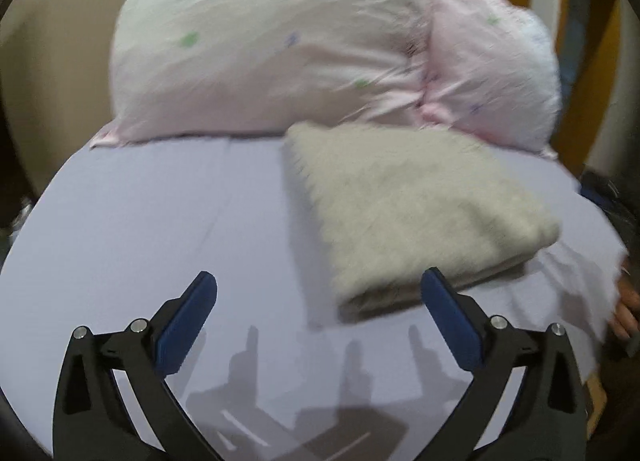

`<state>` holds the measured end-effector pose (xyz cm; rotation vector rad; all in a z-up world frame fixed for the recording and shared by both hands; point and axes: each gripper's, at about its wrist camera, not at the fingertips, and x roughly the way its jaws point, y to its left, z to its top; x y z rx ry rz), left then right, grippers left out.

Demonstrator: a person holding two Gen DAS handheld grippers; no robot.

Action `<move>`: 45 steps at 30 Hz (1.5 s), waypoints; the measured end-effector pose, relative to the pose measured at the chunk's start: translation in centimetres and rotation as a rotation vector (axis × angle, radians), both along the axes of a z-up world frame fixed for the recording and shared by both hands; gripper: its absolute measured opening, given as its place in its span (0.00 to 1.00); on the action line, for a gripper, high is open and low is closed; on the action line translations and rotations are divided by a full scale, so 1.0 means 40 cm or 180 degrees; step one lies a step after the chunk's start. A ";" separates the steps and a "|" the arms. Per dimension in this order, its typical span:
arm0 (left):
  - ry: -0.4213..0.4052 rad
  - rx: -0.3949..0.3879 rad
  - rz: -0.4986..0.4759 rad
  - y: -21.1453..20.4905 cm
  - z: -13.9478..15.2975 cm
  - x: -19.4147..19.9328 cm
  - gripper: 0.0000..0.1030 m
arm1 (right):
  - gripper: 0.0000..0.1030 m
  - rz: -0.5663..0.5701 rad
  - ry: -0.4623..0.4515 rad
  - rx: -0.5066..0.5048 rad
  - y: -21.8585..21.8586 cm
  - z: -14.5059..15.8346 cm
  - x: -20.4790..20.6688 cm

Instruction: Fold small clothes

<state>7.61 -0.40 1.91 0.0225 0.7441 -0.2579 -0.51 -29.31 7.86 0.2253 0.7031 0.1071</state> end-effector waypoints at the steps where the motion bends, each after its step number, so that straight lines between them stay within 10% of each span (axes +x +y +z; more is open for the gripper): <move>1: 0.0064 0.0009 0.0011 0.002 -0.008 -0.003 0.99 | 0.98 0.0034 0.0183 -0.0109 0.030 -0.027 -0.011; 12: 0.0453 0.0310 -0.0077 -0.062 -0.084 0.016 0.99 | 0.98 0.0023 0.0899 -0.0732 0.209 -0.172 0.030; 45: 0.0504 0.0404 -0.0097 -0.073 -0.094 0.017 0.99 | 0.98 -0.0046 0.0909 -0.0826 0.223 -0.188 0.028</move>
